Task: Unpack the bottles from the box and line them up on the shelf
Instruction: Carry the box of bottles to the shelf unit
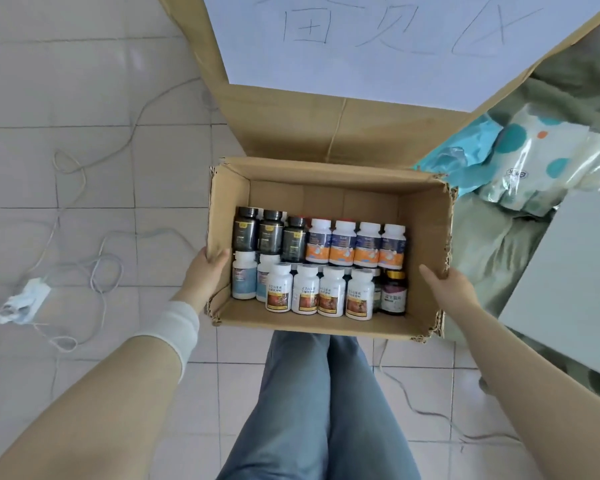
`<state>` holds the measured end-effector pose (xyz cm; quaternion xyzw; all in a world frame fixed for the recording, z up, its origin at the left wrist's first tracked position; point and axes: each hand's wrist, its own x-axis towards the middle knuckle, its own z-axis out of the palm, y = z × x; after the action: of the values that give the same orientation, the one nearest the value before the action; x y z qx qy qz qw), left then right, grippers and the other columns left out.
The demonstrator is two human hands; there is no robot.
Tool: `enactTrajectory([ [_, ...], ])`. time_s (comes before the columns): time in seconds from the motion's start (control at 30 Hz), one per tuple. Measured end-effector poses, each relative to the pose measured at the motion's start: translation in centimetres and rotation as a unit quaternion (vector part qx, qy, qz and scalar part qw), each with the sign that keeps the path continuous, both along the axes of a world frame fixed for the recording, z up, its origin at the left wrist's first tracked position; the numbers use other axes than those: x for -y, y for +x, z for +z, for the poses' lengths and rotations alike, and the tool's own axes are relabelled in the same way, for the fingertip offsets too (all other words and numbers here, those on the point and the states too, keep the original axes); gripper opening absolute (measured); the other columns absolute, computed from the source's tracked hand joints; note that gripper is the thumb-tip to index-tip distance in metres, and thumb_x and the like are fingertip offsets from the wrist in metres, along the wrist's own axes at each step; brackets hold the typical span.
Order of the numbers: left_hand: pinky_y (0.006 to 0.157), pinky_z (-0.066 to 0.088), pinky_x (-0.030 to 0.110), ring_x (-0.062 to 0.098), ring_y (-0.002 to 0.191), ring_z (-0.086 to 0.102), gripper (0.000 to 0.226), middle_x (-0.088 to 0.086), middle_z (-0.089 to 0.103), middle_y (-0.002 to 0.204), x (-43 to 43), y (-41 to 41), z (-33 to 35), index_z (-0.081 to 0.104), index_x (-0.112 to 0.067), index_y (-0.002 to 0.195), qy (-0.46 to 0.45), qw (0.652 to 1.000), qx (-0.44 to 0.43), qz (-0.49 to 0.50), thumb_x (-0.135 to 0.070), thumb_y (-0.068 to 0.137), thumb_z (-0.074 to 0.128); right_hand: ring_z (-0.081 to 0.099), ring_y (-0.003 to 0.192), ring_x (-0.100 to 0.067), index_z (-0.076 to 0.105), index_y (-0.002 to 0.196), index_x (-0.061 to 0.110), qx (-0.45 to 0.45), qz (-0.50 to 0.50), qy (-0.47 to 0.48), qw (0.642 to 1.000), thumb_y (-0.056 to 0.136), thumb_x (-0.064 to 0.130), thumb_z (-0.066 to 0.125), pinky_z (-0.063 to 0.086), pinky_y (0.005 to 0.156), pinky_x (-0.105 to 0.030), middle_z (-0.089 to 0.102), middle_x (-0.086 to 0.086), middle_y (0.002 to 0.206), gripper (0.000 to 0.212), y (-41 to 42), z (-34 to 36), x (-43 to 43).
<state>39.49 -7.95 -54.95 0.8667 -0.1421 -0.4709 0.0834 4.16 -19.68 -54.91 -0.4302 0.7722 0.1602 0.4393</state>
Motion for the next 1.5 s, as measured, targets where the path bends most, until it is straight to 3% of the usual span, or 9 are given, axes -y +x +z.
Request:
enactTrajectory([
  [0.17, 0.098, 0.038, 0.035, 0.038, 0.122, 0.049, 0.045, 0.023, 0.055, 0.131, 0.2, 0.5, 0.2, 0.049, 0.002, 0.131, 0.037, 0.995, 0.049, -0.083, -0.029, 0.101, 0.039, 0.05, 0.081, -0.032, 0.048, 0.081, -0.001, -0.032, 0.087, 0.027, 0.995, 0.098, 0.03, 0.043, 0.037, 0.064, -0.032, 0.042, -0.008, 0.064, 0.036, -0.5, -0.9, 0.8],
  [0.27, 0.096, 0.039, 0.035, 0.039, 0.119, 0.051, 0.043, 0.025, 0.056, 0.128, 0.6, 0.7, 1.1, 0.05, 0.006, 0.128, 0.062, 0.989, 0.051, -0.128, -0.026, 0.101, 0.039, 0.05, 0.081, -0.032, 0.049, 0.081, -0.005, -0.052, 0.144, 0.046, 0.987, 0.1, 0.026, 0.04, 0.035, 0.062, -0.03, 0.038, -0.007, 0.061, 0.037, -0.4, -0.2, 1.1],
  [0.37, 0.093, 0.04, 0.035, 0.039, 0.115, 0.053, 0.043, 0.026, 0.058, 0.124, 0.5, 0.9, 2.4, 0.052, 0.007, 0.124, 0.079, 0.982, 0.049, -0.162, -0.027, 0.101, 0.038, 0.056, 0.091, -0.038, 0.054, 0.092, -0.012, -0.064, 0.186, 0.043, 0.979, 0.1, 0.026, 0.038, 0.039, 0.069, -0.035, 0.055, -0.02, 0.078, 0.043, -0.4, 1.2, 1.2],
  [0.47, 0.09, 0.041, 0.033, 0.038, 0.112, 0.055, 0.041, 0.026, 0.059, 0.12, 0.1, 0.5, 4.3, 0.055, 0.007, 0.119, 0.07, 0.98, 0.052, -0.178, -0.026, 0.101, 0.039, 0.053, 0.084, -0.034, 0.046, 0.068, -0.002, -0.078, 0.215, 0.04, 0.973, 0.101, 0.027, 0.036, 0.042, 0.069, -0.034, 0.047, -0.013, 0.067, 0.045, -1.1, 3.2, 0.7],
  [0.6, 0.09, 0.041, 0.034, 0.038, 0.113, 0.054, 0.04, 0.026, 0.059, 0.121, -1.5, -1.1, 7.3, 0.054, 0.009, 0.118, 0.05, 0.978, 0.06, -0.192, -0.023, 0.101, 0.039, 0.059, 0.098, -0.038, 0.055, 0.103, -0.012, -0.095, 0.205, 0.034, 0.974, 0.101, 0.029, 0.033, 0.04, 0.067, -0.032, 0.055, -0.022, 0.083, 0.047, -2.3, 6.9, -2.0],
  [0.73, 0.089, 0.041, 0.034, 0.039, 0.112, 0.055, 0.04, 0.028, 0.06, 0.119, -3.4, -2.4, 9.8, 0.056, 0.009, 0.119, 0.018, 0.971, 0.071, -0.23, -0.023, 0.1, 0.04, 0.059, 0.103, -0.04, 0.052, 0.112, -0.014, -0.088, 0.128, 0.012, 0.988, 0.101, 0.028, 0.036, 0.045, 0.074, -0.036, 0.06, -0.03, 0.109, 0.046, -4.3, 10.7, -6.6],
  [1.03, 0.083, 0.043, 0.039, 0.042, 0.101, 0.057, 0.044, 0.031, 0.061, 0.107, -5.1, -5.4, 13.3, 0.057, 0.014, 0.103, -0.007, 0.911, 0.078, -0.405, -0.026, 0.1, 0.04, 0.057, 0.083, -0.034, 0.056, 0.109, -0.011, -0.093, -0.127, -0.011, 0.988, 0.098, 0.029, 0.043, 0.045, 0.07, -0.036, 0.059, -0.025, 0.098, 0.044, -8.1, 15.7, -23.3],
  [1.2, 0.083, 0.042, 0.039, 0.042, 0.101, 0.056, 0.045, 0.031, 0.061, 0.105, -6.0, -9.0, 14.4, 0.057, 0.016, 0.101, -0.018, 0.833, 0.069, -0.549, -0.026, 0.1, 0.039, 0.054, 0.083, -0.036, 0.057, 0.106, -0.011, -0.099, -0.258, -0.007, 0.961, 0.098, 0.028, 0.042, 0.045, 0.074, -0.039, 0.052, -0.016, 0.08, 0.042, -8.2, 17.0, -35.2],
  [1.5, 0.083, 0.044, 0.034, 0.036, 0.103, 0.058, 0.04, 0.023, 0.063, 0.111, -13.8, -20.6, 15.9, 0.057, 0.006, 0.114, -0.038, 0.683, 0.027, -0.729, -0.026, 0.1, 0.039, 0.057, 0.106, -0.039, 0.053, 0.115, -0.006, -0.112, -0.498, 0.045, 0.859, 0.098, 0.035, 0.04, 0.045, 0.083, -0.039, 0.057, -0.025, 0.118, 0.046, -7.0, 17.8, -58.0],
])
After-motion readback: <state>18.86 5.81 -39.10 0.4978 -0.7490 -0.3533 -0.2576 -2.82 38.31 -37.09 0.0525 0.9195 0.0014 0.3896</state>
